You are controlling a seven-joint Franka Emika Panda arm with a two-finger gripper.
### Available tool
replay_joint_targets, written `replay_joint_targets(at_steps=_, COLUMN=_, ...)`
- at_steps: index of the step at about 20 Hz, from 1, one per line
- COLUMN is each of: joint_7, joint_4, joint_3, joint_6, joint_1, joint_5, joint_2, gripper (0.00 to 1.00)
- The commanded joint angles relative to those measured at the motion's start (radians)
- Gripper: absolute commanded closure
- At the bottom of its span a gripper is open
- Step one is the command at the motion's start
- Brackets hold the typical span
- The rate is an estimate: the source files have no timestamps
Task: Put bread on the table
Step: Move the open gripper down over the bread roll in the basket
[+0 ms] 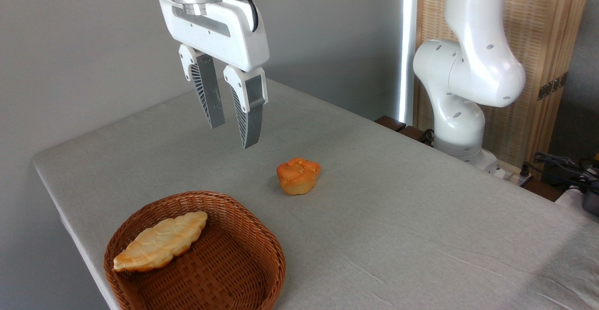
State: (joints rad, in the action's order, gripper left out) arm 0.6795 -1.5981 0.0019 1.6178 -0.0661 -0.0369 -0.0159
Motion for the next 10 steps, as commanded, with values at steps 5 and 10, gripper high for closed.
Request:
replay_joint_targets(at_steps=5, joint_7=0.0, joint_4=0.023, joint_3=0.023, joint_6=-0.026, joint_1=-0.006, joint_5=0.014, joint_2=0.01, gripper=0.0)
replay_joint_targets(at_steps=10, joint_7=0.002, joint_4=0.02, joint_3=0.023, joint_6=-0.015, joint_1=-0.007, joint_5=0.014, joint_2=0.01, gripper=0.0)
